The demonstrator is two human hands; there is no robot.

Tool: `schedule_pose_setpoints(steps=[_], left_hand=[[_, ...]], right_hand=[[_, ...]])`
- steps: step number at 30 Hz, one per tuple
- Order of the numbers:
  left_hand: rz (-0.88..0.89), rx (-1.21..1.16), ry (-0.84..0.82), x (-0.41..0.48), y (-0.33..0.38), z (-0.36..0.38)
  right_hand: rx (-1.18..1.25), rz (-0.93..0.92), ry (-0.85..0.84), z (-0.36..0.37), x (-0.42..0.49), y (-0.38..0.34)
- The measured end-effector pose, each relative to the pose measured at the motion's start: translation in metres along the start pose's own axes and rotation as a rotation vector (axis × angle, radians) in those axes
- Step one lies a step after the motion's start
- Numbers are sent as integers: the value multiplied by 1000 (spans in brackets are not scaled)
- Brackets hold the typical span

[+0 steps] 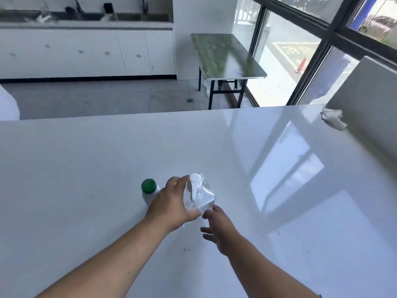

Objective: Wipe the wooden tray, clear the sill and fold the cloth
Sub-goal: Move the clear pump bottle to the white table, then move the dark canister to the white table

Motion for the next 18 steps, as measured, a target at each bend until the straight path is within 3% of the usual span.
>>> schedule_pose_setpoints(steps=[7, 11, 14, 18], left_hand=[[-69, -69, -102, 4, -3, 8], [-38, -113, -53, 3, 29, -19], [58, -33, -1, 12, 75, -33], [157, 171, -74, 28, 152, -3]], right_hand=[[-6, -31, 43, -5, -2, 2], [-188, -170, 104, -40, -27, -23], [-425, -303, 279, -92, -60, -45], [-707, -411, 580, -181, -118, -59]])
Point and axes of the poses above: each hand's wrist, its own x-axis towards the middle knuckle, its own z-axis out of the palm, y = z × x, the point moved 10 cm from there along x, towards the middle knuckle, and after that the axes turned 13 degrees about -x, right-handed, at the moved point
